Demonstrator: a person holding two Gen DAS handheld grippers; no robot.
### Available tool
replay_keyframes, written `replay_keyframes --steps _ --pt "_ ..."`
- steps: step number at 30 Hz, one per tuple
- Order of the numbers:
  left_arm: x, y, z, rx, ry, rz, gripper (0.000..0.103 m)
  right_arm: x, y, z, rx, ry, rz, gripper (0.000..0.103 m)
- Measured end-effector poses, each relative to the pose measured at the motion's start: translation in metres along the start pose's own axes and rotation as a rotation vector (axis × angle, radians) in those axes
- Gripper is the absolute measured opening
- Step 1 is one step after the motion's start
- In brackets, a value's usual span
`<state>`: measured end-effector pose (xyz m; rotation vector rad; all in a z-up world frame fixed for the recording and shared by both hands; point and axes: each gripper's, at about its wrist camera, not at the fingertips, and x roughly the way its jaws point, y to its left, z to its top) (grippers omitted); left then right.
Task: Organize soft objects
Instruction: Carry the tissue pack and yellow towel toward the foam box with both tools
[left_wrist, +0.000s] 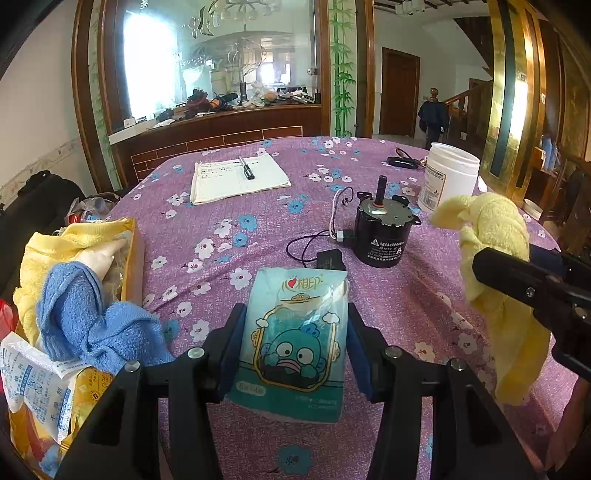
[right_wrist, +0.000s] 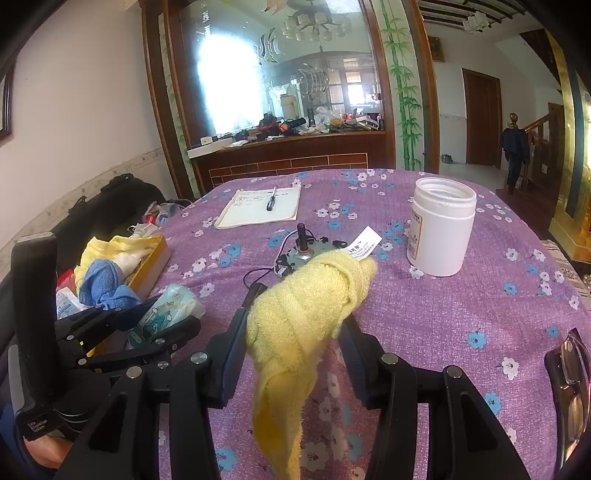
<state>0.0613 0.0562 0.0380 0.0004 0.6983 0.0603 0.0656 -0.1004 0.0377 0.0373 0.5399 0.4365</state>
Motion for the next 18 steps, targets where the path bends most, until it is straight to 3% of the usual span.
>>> replay_keyframes --steps 9,18 --pt "-0.010 0.002 0.001 -0.008 -0.046 0.016 0.050 -0.005 0.001 0.002 0.004 -0.033 0.006 0.052" --pt "-0.024 -0.005 0.001 0.027 -0.127 0.088 0.050 -0.013 0.004 0.002 -0.004 -0.084 -0.003 0.052"
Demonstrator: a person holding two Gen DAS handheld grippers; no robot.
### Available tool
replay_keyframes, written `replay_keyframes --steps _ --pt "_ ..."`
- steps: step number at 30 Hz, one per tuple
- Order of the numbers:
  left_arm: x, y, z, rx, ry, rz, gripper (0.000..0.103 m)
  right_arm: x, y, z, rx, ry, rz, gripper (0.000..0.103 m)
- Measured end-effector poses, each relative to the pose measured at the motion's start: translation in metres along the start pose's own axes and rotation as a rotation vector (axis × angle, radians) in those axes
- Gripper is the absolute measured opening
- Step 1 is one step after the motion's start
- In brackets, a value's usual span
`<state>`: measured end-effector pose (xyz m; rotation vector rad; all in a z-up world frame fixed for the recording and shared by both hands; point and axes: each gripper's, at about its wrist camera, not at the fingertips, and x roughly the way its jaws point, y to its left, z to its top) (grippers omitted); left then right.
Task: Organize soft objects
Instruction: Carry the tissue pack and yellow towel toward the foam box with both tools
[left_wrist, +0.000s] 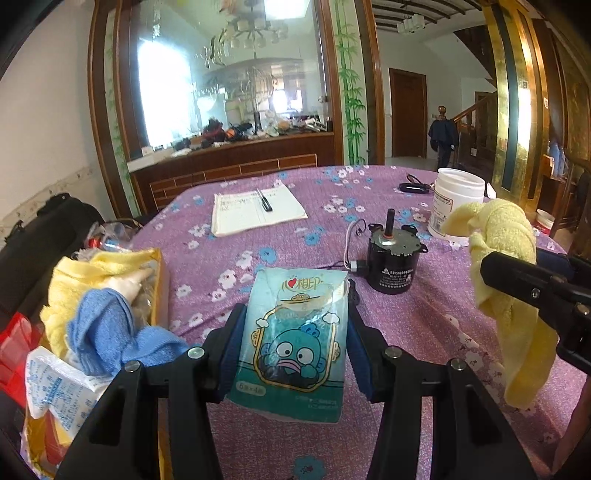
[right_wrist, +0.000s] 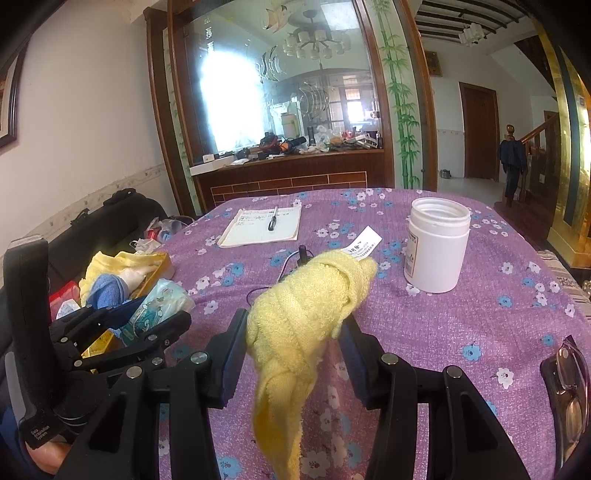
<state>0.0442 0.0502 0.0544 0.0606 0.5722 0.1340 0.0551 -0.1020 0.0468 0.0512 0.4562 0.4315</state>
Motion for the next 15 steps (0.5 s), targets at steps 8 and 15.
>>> replay_keyframes --steps 8,15 --pt "-0.008 -0.005 0.001 0.030 -0.047 0.052 0.050 -0.001 0.004 -0.002 -0.017 -0.020 -0.004 0.052" --pt "-0.012 -0.006 0.001 0.041 -0.067 0.069 0.051 -0.001 0.006 -0.003 -0.029 -0.029 -0.007 0.052"
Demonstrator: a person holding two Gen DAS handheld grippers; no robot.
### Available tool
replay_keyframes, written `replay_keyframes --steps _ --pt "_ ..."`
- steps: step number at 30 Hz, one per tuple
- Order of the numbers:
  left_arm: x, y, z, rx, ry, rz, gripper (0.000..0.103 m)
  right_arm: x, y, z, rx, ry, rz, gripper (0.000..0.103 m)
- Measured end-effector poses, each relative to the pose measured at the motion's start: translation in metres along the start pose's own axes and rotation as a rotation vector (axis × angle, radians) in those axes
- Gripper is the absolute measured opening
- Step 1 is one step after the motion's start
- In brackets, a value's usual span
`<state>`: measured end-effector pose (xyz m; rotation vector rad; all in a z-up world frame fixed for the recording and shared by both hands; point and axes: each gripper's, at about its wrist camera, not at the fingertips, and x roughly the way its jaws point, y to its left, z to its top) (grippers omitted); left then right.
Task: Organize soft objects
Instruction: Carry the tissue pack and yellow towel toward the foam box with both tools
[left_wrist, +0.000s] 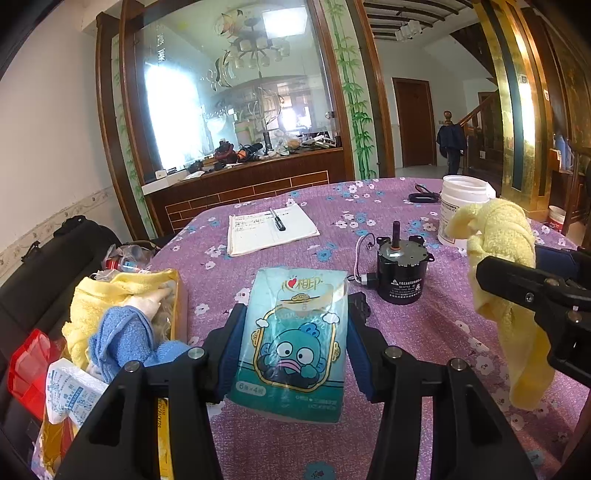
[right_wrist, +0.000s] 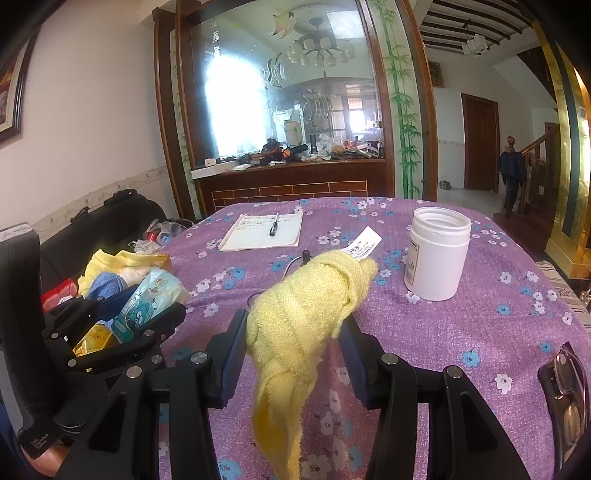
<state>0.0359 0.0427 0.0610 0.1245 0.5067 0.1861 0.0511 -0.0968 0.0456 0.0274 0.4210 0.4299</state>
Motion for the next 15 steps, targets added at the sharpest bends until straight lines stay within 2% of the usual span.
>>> replay_keyframes --steps 15 --pt "-0.011 0.003 0.003 -0.014 -0.052 0.021 0.051 -0.003 0.004 -0.002 -0.043 -0.052 -0.036 0.052"
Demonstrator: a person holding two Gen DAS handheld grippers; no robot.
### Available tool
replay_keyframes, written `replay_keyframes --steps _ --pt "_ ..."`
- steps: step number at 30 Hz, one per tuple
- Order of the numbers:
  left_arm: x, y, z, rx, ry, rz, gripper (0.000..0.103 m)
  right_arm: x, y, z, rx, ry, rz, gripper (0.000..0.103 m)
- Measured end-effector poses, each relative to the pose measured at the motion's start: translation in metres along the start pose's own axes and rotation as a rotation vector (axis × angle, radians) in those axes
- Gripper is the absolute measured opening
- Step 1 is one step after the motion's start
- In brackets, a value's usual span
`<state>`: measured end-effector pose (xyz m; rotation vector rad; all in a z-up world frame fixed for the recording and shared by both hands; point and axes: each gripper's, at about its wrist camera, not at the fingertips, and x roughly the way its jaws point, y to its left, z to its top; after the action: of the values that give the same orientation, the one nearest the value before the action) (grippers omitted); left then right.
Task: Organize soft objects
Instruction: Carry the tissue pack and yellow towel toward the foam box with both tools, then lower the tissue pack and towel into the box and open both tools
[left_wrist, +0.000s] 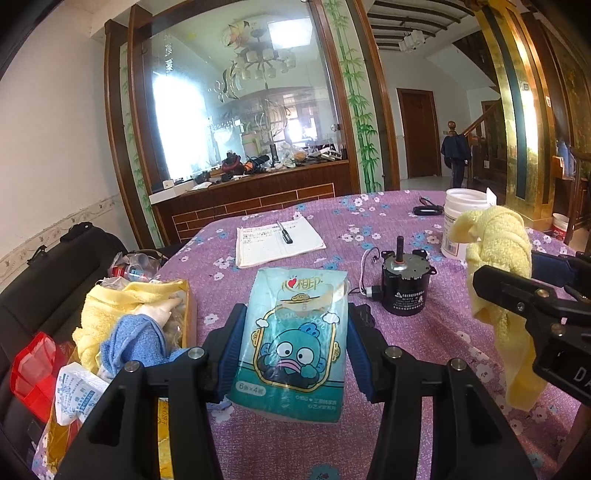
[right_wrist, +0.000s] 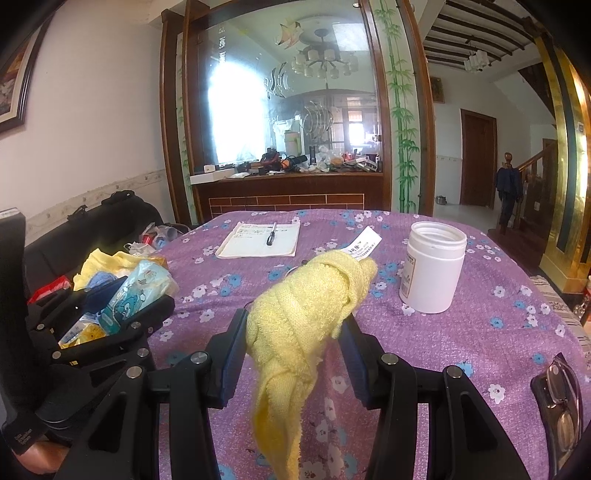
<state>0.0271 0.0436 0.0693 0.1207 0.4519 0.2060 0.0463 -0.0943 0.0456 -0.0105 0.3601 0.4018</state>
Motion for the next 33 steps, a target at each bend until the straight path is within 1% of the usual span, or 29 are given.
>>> replay_keyframes --steps 5,10,14,16,19,23,28,30,33 --pt "-0.009 0.006 0.003 -0.018 -0.023 0.007 0.051 0.000 0.000 0.001 -0.007 -0.012 -0.024 0.052" --pt "-0.030 0.024 0.003 -0.066 -0.033 0.002 0.051 0.002 -0.001 0.003 0.014 0.002 -0.023 0.052" --pt "-0.042 0.042 0.001 -0.091 -0.026 -0.001 0.051 0.001 0.009 0.009 0.032 0.018 0.020 0.052" --pt "-0.050 0.053 0.002 -0.107 -0.038 0.005 0.051 -0.002 0.020 0.012 0.037 0.019 0.059 0.052" --pt "-0.061 0.076 0.004 -0.151 -0.050 0.020 0.051 -0.006 0.047 0.019 0.020 0.019 0.126 0.053" --pt "-0.067 0.111 0.003 -0.205 -0.037 0.061 0.051 -0.005 0.085 0.027 -0.022 0.023 0.203 0.053" --pt "-0.063 0.161 -0.011 -0.278 0.016 0.113 0.051 0.002 0.141 0.036 -0.086 0.033 0.300 0.053" --pt "-0.060 0.183 -0.021 -0.317 0.035 0.143 0.051 0.006 0.161 0.038 -0.105 0.036 0.329 0.053" --pt "-0.056 0.203 -0.033 -0.351 0.066 0.164 0.051 0.016 0.185 0.040 -0.133 0.042 0.361 0.053"
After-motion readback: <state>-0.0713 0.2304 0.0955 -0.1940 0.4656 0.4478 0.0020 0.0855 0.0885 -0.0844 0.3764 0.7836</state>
